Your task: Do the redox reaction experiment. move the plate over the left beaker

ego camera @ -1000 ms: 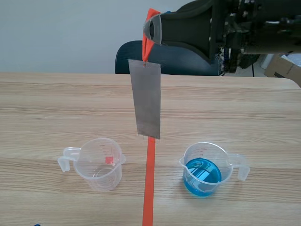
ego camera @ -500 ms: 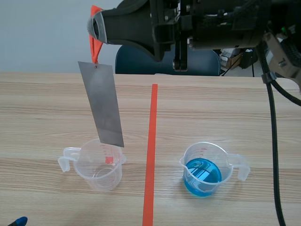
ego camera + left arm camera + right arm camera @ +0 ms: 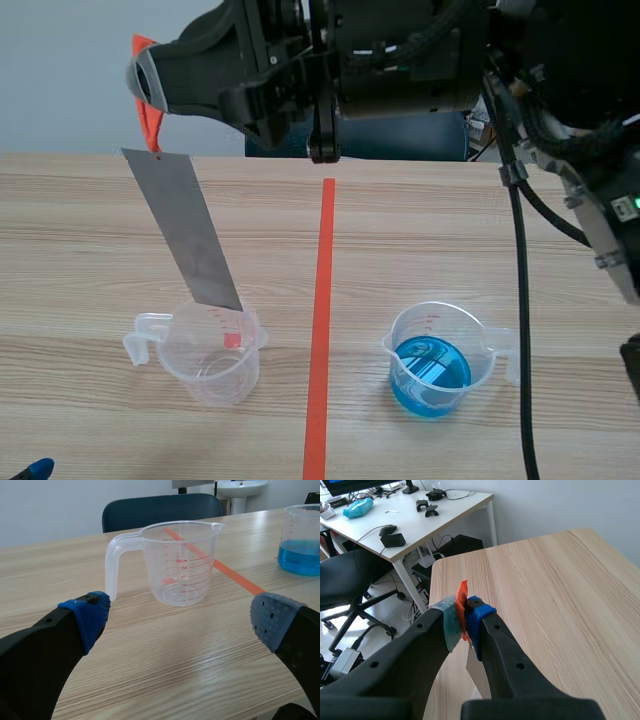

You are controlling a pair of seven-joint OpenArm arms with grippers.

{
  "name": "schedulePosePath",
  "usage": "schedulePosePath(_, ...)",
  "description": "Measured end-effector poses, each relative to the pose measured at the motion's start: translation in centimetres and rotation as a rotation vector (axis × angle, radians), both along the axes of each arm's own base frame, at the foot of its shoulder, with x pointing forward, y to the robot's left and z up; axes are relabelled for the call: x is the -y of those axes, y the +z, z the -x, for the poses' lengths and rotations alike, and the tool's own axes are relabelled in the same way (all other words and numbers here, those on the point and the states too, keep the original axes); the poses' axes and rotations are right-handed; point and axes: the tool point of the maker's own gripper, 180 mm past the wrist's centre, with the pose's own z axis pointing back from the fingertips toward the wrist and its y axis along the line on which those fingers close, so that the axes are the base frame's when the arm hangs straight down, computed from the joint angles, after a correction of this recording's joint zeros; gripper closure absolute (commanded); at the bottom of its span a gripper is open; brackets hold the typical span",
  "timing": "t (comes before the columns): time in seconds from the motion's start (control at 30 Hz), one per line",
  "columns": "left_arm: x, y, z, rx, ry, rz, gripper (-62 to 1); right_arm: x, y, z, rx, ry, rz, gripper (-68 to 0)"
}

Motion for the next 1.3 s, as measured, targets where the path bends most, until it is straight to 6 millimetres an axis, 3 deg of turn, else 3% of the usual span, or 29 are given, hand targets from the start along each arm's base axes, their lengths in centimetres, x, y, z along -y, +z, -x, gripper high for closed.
schedulePosePath(0.33,0.0,0.0,0.0,0.0,0.0,0.0,-58.8,-1.3,-1.8,-0.7,-0.039,-0.016,0.024,-0.4)
schedulePosePath(0.77,0.2,0.7,-0.6,0.033,-0.005,0.004,-58.7,-1.9,-0.6,-0.9,-0.028,-0.022,-0.035,-0.4)
schedulePosePath(0.97,0.2,0.9,-0.7,0.04,-0.007,0.004,-58.7,-2.8,-0.9,0.2,-0.031,0.018,-0.024,-0.4)
schedulePosePath(1.3,0.2,0.9,-0.7,0.04,-0.007,0.004,-58.7,-2.8,-0.9,0.2,-0.032,0.019,-0.024,-0.4)
